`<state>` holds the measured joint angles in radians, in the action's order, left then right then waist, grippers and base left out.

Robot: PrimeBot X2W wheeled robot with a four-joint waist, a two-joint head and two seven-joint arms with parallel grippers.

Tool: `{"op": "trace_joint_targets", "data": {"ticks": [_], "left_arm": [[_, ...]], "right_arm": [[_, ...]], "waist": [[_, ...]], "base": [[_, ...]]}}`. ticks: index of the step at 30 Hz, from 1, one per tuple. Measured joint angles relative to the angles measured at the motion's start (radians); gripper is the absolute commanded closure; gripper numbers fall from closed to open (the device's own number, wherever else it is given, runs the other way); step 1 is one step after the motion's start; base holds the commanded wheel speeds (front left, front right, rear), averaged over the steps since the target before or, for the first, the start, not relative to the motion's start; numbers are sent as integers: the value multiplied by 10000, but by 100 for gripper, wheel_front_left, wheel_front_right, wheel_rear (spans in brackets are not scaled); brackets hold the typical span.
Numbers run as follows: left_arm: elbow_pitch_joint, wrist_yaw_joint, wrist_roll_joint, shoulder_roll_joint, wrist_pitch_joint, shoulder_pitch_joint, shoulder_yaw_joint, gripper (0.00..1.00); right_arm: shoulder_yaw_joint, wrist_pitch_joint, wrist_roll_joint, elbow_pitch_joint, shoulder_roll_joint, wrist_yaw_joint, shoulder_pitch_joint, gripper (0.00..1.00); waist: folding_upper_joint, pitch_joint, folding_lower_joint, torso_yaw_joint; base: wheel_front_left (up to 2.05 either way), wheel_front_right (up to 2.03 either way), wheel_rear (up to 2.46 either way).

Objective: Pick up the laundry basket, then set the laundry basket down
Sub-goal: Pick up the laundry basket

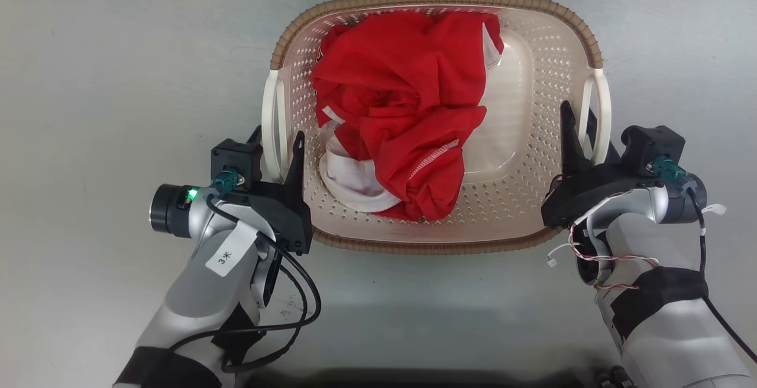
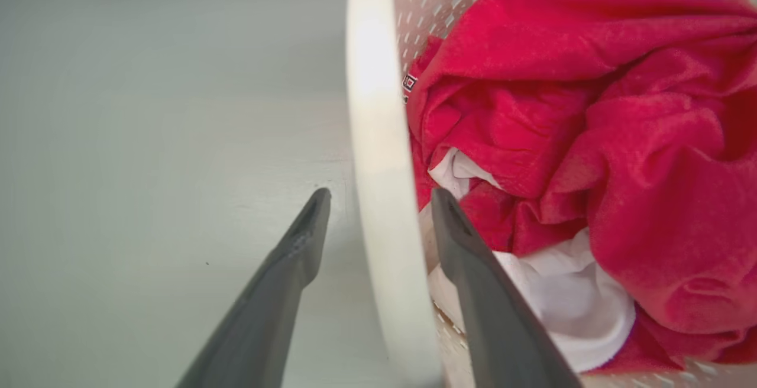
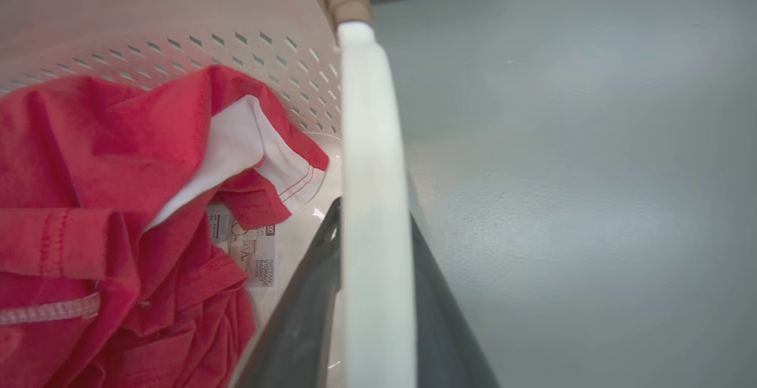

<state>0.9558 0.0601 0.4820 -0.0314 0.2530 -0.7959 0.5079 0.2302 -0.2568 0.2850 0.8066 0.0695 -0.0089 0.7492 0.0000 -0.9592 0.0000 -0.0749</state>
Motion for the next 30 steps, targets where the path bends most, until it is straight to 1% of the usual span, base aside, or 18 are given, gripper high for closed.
{"op": "trace_joint_targets", "data": {"ticks": [1,2,3,14,19,21,30], "left_arm": [[35,0,13,-2,0,-1,56,100],[58,-2,13,-2,0,-5,132,100],[79,-2,13,2,0,-11,201,100],[389,15,328,31,-2,1,545,100],[470,31,744,31,-2,54,598,100],[535,56,826,31,-4,82,646,100],[759,119,1337,35,-4,571,917,100]], "right_arm": [[23,2,63,56,4,-2,0,86],[42,2,150,102,6,-12,0,97],[71,2,192,128,4,-17,1,100],[529,4,694,566,-56,-351,-60,100],[784,4,1037,763,-56,-378,-62,100],[909,4,1139,836,-58,-447,-63,100],[1465,6,1676,1455,-88,-468,-268,100]], "waist": [[0,6,0,4],[0,14,0,10],[1,25,0,15],[1,516,0,52],[1,863,0,69],[0,1030,0,79],[0,1957,0,133]], "base": [[0,0,0],[0,0,0],[0,0,0],[0,0,0],[0,0,0],[0,0,0],[0,0,0]]}}
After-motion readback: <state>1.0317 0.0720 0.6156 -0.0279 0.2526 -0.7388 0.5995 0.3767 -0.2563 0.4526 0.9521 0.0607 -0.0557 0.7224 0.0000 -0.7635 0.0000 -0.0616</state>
